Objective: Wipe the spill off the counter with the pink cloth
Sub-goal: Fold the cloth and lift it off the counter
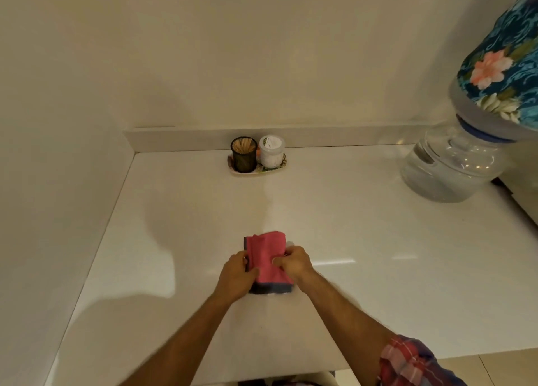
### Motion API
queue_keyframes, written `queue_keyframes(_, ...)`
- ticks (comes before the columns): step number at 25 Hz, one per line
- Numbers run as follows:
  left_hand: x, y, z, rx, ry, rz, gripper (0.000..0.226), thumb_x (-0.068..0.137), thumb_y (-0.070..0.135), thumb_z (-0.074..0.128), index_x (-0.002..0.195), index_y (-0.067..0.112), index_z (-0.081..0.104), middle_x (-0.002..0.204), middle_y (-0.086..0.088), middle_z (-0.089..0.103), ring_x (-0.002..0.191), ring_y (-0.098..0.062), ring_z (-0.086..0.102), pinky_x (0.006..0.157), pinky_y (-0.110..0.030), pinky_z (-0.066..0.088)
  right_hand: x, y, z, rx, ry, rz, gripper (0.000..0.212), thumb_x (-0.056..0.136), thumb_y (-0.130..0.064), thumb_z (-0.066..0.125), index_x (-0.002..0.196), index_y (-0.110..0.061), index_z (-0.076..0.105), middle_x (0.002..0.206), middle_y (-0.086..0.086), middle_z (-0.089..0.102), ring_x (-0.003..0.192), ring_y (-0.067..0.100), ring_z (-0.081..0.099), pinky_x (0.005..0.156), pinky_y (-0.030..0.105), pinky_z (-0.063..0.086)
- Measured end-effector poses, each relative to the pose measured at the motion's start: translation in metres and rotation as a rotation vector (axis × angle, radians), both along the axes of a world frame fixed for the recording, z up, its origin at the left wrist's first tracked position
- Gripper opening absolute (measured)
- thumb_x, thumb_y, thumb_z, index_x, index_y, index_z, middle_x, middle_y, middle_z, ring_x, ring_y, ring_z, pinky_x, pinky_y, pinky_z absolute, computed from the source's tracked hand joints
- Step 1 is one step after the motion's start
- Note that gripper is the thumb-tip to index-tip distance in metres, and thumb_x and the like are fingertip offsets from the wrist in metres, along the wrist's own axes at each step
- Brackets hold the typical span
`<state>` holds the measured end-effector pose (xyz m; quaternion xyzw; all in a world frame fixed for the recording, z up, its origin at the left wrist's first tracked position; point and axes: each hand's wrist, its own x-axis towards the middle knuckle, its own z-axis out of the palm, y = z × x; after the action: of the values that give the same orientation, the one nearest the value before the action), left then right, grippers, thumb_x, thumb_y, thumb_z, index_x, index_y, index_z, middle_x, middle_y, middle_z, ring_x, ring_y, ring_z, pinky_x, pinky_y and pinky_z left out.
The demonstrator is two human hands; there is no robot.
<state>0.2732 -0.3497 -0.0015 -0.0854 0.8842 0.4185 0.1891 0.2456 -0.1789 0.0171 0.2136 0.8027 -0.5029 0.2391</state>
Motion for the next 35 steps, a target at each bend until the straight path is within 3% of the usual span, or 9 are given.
queue_keyframes(5,0.004,0.003,0.010,0.111,-0.100,0.068,0.066,0.090,0.031,0.066,0.146,0.013,0.038,0.135,-0.008,0.055,0.106,-0.021,0.059,0.071,-0.022,0.053,0.012,0.009,0.017,-0.181,0.071,-0.068,0.013,0.087,-0.006,0.062,0.089,-0.019,0.062,0.108,0.010,0.069,0.097,0.027,0.067,0.087,0.046,0.060)
queue_keyframes(8,0.003,0.017,0.021,0.149,-0.123,0.102,0.071,0.093,0.038,0.063,0.151,0.012,0.033,0.141,-0.010,0.053,0.114,-0.023,0.058,0.083,-0.028,0.049,0.016,0.028,0.029,-0.284,0.096,-0.049,0.013,0.092,-0.004,0.055,0.092,-0.016,0.060,0.103,0.009,0.068,0.089,0.023,0.064,0.078,0.039,0.055)
queue_keyframes(11,0.002,0.042,0.040,0.414,-0.159,0.177,0.066,0.094,0.046,0.059,0.147,0.013,0.040,0.138,-0.007,0.058,0.111,-0.021,0.060,0.085,-0.031,0.048,0.015,0.059,0.047,-0.460,0.112,-0.066,0.012,0.096,-0.008,0.054,0.097,-0.015,0.063,0.095,0.004,0.071,0.082,0.017,0.066,0.070,0.030,0.054)
queue_keyframes(14,-0.005,0.073,0.062,0.637,-0.161,0.184,0.056,0.082,0.055,0.060,0.127,0.021,0.061,0.120,-0.003,0.072,0.106,-0.023,0.069,0.082,-0.036,0.053,0.009,0.097,0.065,-0.613,0.132,-0.088,0.015,0.098,-0.006,0.053,0.102,-0.014,0.065,0.096,0.004,0.075,0.084,0.016,0.070,0.074,0.030,0.057)
queue_keyframes(17,-0.016,0.114,0.080,0.726,-0.105,0.213,0.049,0.084,0.041,0.067,0.128,0.021,0.060,0.116,-0.001,0.074,0.105,-0.022,0.070,0.085,-0.040,0.058,0.002,0.136,0.079,-0.680,0.171,-0.125,0.015,0.099,-0.005,0.053,0.108,-0.011,0.064,0.102,0.007,0.075,0.090,0.020,0.070,0.078,0.035,0.058)
queue_keyframes(22,-0.037,0.187,0.102,0.646,0.057,0.178,0.066,0.088,0.016,0.070,0.144,0.032,0.040,0.133,0.006,0.055,0.115,-0.017,0.060,0.081,-0.031,0.059,-0.010,0.204,0.096,-0.653,0.257,-0.180,0.023,0.098,-0.007,0.058,0.121,-0.010,0.060,0.115,0.009,0.072,0.098,0.022,0.070,0.079,0.035,0.060)
queue_keyframes(26,-0.051,0.237,0.108,0.619,0.121,0.148,0.076,0.089,0.013,0.069,0.151,0.036,0.029,0.142,0.007,0.048,0.120,-0.017,0.057,0.083,-0.030,0.060,-0.026,0.250,0.102,-0.503,0.302,-0.145,0.034,0.096,-0.009,0.062,0.127,-0.019,0.055,0.124,0.003,0.069,0.111,0.026,0.067,0.096,0.046,0.058)
queue_keyframes(31,-0.078,0.286,0.105,0.592,0.122,0.106,0.082,0.089,0.012,0.070,0.152,0.037,0.023,0.150,0.002,0.042,0.127,-0.025,0.054,0.094,-0.047,0.057,-0.052,0.298,0.096,-0.389,0.324,-0.120,0.038,0.095,-0.010,0.062,0.126,-0.028,0.051,0.126,-0.003,0.065,0.112,0.021,0.065,0.095,0.043,0.058)
queue_keyframes(35,-0.114,0.317,0.101,0.557,0.080,0.064,0.088,0.088,0.005,0.069,0.155,0.035,0.019,0.152,0.000,0.041,0.128,-0.026,0.053,0.096,-0.049,0.056,-0.086,0.328,0.085,-0.345,0.314,-0.153,0.041,0.094,-0.006,0.060,0.128,-0.025,0.049,0.127,0.001,0.063,0.112,0.023,0.065,0.094,0.044,0.058)
